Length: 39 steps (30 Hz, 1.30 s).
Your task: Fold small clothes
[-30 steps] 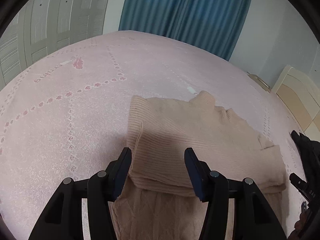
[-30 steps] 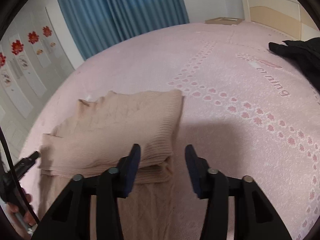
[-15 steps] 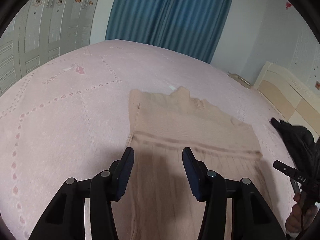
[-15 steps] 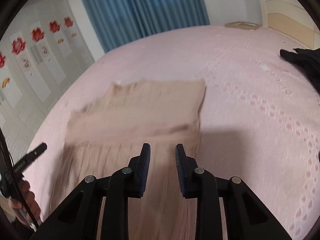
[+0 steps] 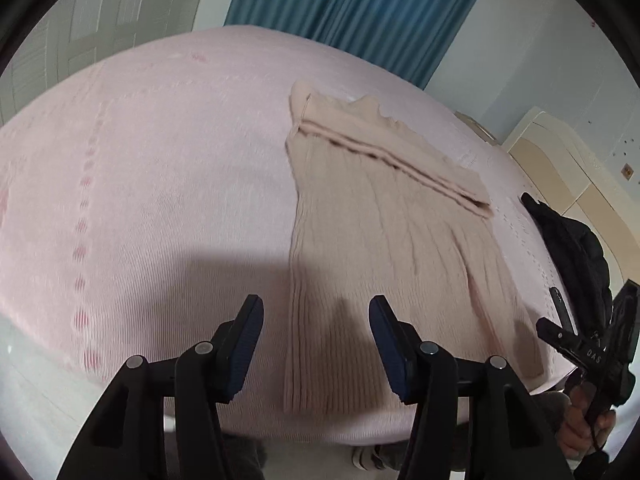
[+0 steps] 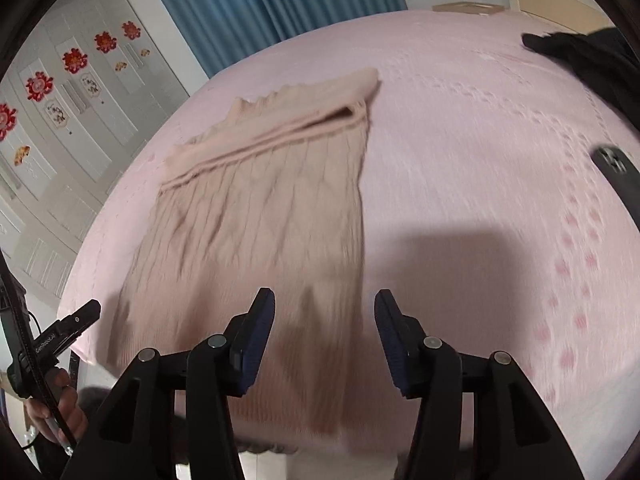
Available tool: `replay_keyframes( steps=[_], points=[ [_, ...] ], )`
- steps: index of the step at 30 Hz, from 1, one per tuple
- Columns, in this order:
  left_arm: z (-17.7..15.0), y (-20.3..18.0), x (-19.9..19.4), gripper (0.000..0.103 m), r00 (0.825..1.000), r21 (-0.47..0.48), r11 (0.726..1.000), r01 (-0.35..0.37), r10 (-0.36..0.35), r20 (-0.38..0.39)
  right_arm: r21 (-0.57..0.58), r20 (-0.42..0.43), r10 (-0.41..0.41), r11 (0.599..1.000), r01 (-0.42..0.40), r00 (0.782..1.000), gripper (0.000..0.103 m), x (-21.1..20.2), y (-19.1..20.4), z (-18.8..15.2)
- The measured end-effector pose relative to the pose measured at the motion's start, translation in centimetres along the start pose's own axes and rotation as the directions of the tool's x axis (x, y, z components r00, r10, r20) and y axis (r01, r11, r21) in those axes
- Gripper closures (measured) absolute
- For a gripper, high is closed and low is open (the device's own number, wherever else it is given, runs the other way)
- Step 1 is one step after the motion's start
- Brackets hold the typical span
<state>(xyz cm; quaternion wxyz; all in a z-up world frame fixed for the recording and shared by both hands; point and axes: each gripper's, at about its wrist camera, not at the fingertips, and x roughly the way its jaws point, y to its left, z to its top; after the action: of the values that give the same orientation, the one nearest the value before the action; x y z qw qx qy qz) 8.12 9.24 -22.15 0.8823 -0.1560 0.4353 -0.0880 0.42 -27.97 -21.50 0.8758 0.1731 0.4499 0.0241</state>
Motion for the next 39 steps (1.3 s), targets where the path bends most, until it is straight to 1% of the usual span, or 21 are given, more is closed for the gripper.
replay_keyframes(
  steps=[4,6,11,13,15,16,17,18,19,20,23,24,26,27,29,30,31,33,35,37,39],
  points=[
    [-1.2,-0.8,1.6,0.050,0.998,0.033,0.999,-0.039,0.040,-0.048,-0.028,0.003,-0.044,0.999,0.044,0.999,0.052,-0.1,0.4,-1.6],
    [-1.1,-1.5,2.1,0.051,0.997,0.068,0.995,-0.066,0.069,-0.037,-0.047,-0.003,-0.059,0.997,0.059,0.998,0.052,0.2,0.8,-1.7],
    [-1.2,-2.2,2.7,0.051,0.996,0.105,0.992,-0.068,0.074,-0.053,-0.084,-0.031,-0.085,0.993,0.082,0.996,0.052,1.8,1.5,-1.7],
    [-1.0,-2.2,3.0,0.059,0.995,0.103,0.992,-0.075,0.081,-0.050,-0.102,-0.025,-0.086,0.991,0.083,0.996,0.052,2.1,1.9,-1.6],
    [-0.9,-2.2,3.2,0.071,0.994,0.097,0.991,-0.096,0.100,-0.038,-0.113,-0.031,-0.076,0.991,0.072,0.997,0.053,2.7,2.3,-1.5],
    [-0.7,-2.2,3.4,0.076,0.994,0.094,0.991,-0.098,0.101,-0.035,-0.117,-0.033,-0.081,0.990,0.077,0.996,0.056,3.1,2.6,-1.5],
    [-0.6,-2.0,3.4,0.089,0.995,0.089,0.992,-0.095,0.098,-0.033,-0.131,-0.026,-0.097,0.987,0.092,0.995,0.065,3.5,3.0,-1.5],
    [-0.4,-1.8,3.5,0.094,0.996,0.077,0.994,-0.082,0.085,-0.033,-0.147,-0.024,-0.095,0.985,0.091,0.995,0.074,3.7,3.4,-1.4],
    [-0.2,-1.7,3.4,0.095,0.997,0.061,0.996,-0.065,0.067,-0.032,-0.154,-0.033,-0.070,0.986,0.064,0.997,0.095,3.9,3.6,-1.2],
    [-0.1,-1.3,3.1,0.096,0.999,0.040,0.998,-0.049,0.050,-0.022,-0.148,-0.037,-0.047,0.988,0.041,0.998,0.096,3.9,3.6,-1.1],
    [0.2,0.9,1.1,0.096,0.998,-0.038,0.999,-0.039,0.041,0.050,-0.083,0.028,-0.050,0.995,0.052,0.998,0.099,2.2,2.1,-0.8],
    [0.2,1.8,0.9,0.096,0.999,-0.073,0.997,-0.018,0.021,0.041,-0.032,0.049,-0.045,0.998,0.046,0.998,0.099,1.4,0.9,-0.6],
    [-0.1,3.1,1.4,0.096,1.000,-0.129,0.992,0.007,-0.007,-0.002,0.051,0.022,-0.005,0.999,0.004,1.000,0.099,1.1,-1.1,-0.5],
    [-0.1,3.3,1.6,0.096,1.000,-0.130,0.992,0.010,-0.011,-0.010,0.059,0.004,-0.003,0.998,0.003,1.000,0.099,1.4,-1.4,-0.5],
    [-0.2,2.9,1.6,0.096,1.000,-0.105,0.994,0.010,-0.012,-0.018,0.019,-0.017,-0.036,0.999,0.036,0.999,0.099,1.9,-0.7,-0.7],
    [-0.3,2.8,1.7,0.093,1.000,-0.103,0.995,0.009,-0.011,-0.023,-0.017,-0.020,-0.059,0.998,0.058,0.998,0.098,2.1,-0.1,-0.8],
    [-0.4,2.9,1.6,0.092,0.999,-0.107,0.994,0.012,-0.015,-0.030,-0.030,-0.026,-0.059,0.998,0.058,0.998,0.096,2.1,0.3,-0.9],
    [-0.4,3.2,1.6,0.087,0.997,-0.127,0.990,0.055,-0.062,-0.047,-0.026,-0.041,-0.038,0.999,0.037,0.998,0.093,2.0,0.3,-1.0],
    [-0.6,3.8,1.7,0.084,0.992,-0.157,0.983,0.099,-0.110,-0.061,0.009,-0.051,0.006,1.000,-0.006,0.999,0.088,1.6,-0.5,-1.3],
    [-0.7,4.2,1.7,0.084,0.989,-0.175,0.978,0.116,-0.130,-0.066,0.037,-0.053,0.025,0.999,-0.023,0.998,0.087,1.2,-1.1,-2.0],
    [-0.7,4.4,2.0,0.079,0.985,-0.195,0.970,0.142,-0.159,-0.071,0.055,-0.055,0.038,0.998,-0.035,0.998,0.086,1.0,-1.3,-2.3]
  ],
)
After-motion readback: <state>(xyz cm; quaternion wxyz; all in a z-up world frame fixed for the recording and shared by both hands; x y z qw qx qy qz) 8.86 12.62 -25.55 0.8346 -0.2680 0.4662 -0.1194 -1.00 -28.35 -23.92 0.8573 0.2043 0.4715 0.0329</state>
